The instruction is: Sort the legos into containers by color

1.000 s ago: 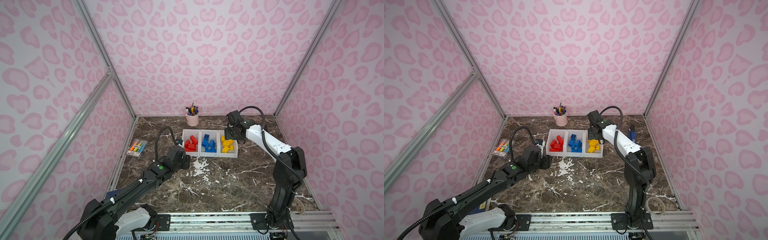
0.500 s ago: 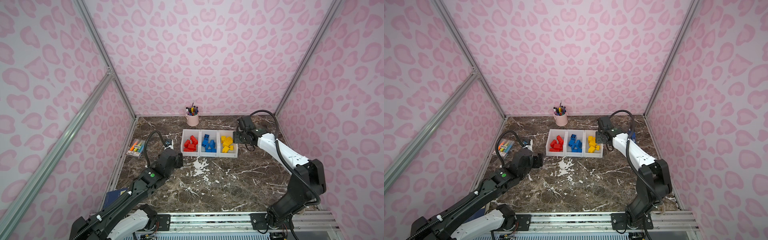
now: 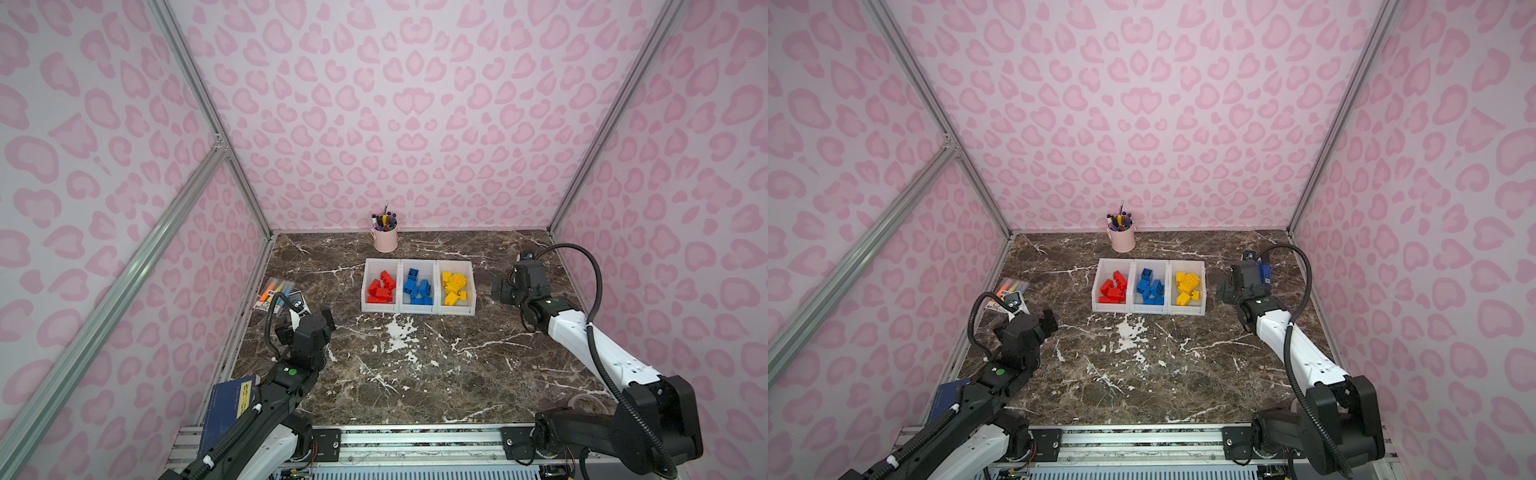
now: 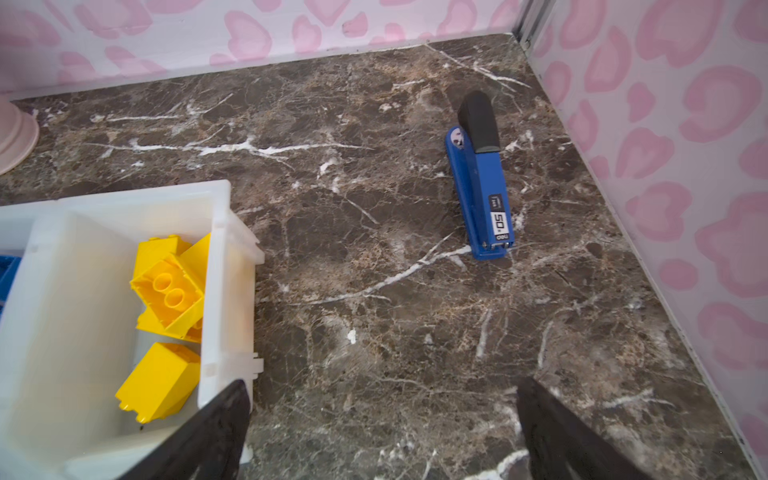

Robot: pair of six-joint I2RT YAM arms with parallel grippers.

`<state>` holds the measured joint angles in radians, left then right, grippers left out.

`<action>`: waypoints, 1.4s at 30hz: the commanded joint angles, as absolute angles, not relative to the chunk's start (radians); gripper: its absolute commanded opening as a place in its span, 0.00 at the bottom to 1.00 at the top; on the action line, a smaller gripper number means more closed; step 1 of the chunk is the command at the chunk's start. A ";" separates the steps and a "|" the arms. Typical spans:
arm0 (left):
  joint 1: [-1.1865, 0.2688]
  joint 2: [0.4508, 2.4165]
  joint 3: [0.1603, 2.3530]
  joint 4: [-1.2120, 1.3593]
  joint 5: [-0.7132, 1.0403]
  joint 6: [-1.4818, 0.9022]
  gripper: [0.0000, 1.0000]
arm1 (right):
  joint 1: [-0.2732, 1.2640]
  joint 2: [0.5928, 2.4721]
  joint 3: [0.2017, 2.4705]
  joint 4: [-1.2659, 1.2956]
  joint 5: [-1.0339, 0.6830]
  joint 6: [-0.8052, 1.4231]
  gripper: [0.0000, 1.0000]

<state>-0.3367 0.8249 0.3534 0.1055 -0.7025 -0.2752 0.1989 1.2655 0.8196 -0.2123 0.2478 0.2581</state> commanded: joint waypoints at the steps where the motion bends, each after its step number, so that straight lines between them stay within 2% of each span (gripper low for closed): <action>1: -0.269 0.891 0.330 0.293 -0.662 -0.232 0.98 | 0.195 1.218 0.692 0.033 0.335 0.161 1.00; 5: -0.184 1.035 0.322 0.427 -0.573 -0.225 0.97 | 0.195 1.148 0.415 0.448 0.359 0.091 1.00; 7: -0.157 1.110 0.308 0.516 -0.548 -0.234 0.98 | 0.190 1.156 0.345 0.551 0.382 0.089 1.00; 13: -0.119 1.319 0.377 0.707 -0.445 -0.115 0.97 | 0.171 1.308 0.371 0.597 0.391 0.077 1.00; 16: -0.105 1.413 0.441 0.738 -0.370 -0.020 0.98 | 0.161 1.388 0.390 0.712 0.373 0.051 1.00; 18: -0.069 1.478 0.441 0.815 -0.297 -0.025 0.97 | 0.160 1.423 0.426 0.691 0.401 0.019 1.00; 19: -0.034 1.468 0.458 0.758 -0.250 -0.054 0.97 | 0.158 1.431 0.420 0.726 0.415 0.000 1.00; 20: -0.011 1.465 0.431 0.795 -0.211 -0.068 0.97 | 0.146 1.443 0.397 0.782 0.406 -0.011 1.00; 23: 0.014 1.485 0.315 1.022 -0.103 -0.063 0.97 | 0.057 1.592 0.292 1.161 0.353 0.051 1.00; 25: 0.015 1.480 0.327 0.984 -0.100 -0.060 0.97 | 0.045 1.517 0.332 0.935 0.300 0.077 1.00; 26: 0.014 1.498 0.325 1.030 -0.101 -0.062 0.97 | 0.038 1.559 0.309 1.043 0.287 0.069 1.00; 27: 0.015 1.483 0.339 0.969 -0.099 -0.061 0.97 | 0.042 1.584 0.300 1.131 0.282 0.053 1.00; 29: 0.015 1.489 0.336 0.988 -0.102 -0.059 0.97 | 0.037 1.525 0.348 0.922 0.275 0.076 1.00; 31: 0.014 1.485 0.332 0.993 -0.102 -0.060 0.97 | 0.040 1.579 0.305 1.103 0.279 0.055 1.00; 34: 0.015 1.477 0.324 0.997 -0.101 -0.056 0.97 | 0.041 1.527 0.341 0.943 0.279 0.068 1.00; 37: 0.014 1.479 0.322 1.004 -0.102 -0.056 0.97 | 0.043 1.566 0.307 1.078 0.281 0.055 1.00; 42: 0.015 1.479 0.321 1.001 -0.101 -0.057 0.97 | 0.049 1.537 0.334 0.981 0.289 0.053 1.00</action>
<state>0.0132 1.4822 0.3237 0.9516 -0.1112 -0.0677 0.0460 1.5394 0.3298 0.9836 0.2836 0.0566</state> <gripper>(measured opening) 0.971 0.999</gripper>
